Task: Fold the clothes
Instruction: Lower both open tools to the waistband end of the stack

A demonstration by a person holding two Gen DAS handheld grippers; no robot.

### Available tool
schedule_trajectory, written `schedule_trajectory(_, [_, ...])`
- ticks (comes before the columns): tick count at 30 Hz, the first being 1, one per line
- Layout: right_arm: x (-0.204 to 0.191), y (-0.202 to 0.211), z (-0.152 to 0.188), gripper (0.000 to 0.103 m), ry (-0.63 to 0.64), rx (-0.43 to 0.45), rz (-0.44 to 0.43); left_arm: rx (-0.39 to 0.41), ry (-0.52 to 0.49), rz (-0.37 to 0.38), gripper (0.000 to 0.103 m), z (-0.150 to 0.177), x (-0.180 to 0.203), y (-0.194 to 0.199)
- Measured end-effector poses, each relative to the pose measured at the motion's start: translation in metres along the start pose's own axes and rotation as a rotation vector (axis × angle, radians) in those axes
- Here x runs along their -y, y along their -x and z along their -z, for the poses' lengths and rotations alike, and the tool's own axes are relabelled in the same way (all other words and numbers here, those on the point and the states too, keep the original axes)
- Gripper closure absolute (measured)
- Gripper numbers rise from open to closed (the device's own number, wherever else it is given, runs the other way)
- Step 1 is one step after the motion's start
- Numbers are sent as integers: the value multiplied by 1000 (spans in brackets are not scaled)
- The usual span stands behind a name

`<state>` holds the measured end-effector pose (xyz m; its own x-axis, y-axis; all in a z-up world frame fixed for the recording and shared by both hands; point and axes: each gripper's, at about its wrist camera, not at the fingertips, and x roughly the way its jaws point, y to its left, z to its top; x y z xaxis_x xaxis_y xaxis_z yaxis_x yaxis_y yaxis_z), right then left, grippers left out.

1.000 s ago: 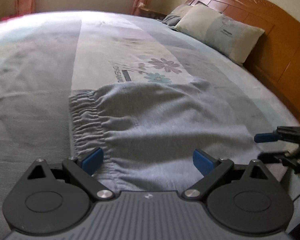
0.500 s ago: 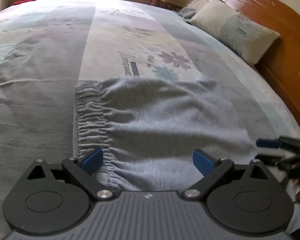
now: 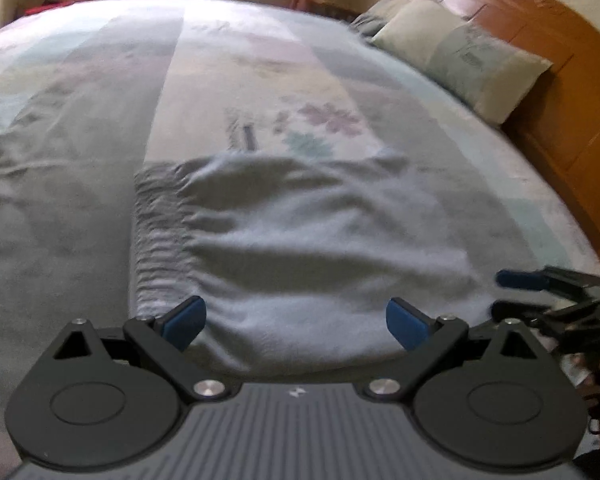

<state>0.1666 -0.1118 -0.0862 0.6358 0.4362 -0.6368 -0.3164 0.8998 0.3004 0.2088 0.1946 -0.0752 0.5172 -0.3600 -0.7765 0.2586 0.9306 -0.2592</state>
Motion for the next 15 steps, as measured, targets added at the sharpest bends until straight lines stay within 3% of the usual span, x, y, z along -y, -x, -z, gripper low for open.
schedule_trajectory(8, [-2,-2,5,11,-24,-68,-74,-17,20,9,7,4,4,-8])
schedule_trajectory(12, [8,0,3,10,-61,-59,-82,68,30,22,7,-4,-3,18])
schedule_trajectory(15, [27,2,-2,8,-157,-41,-110,114,80,10,7,-10,-25,29])
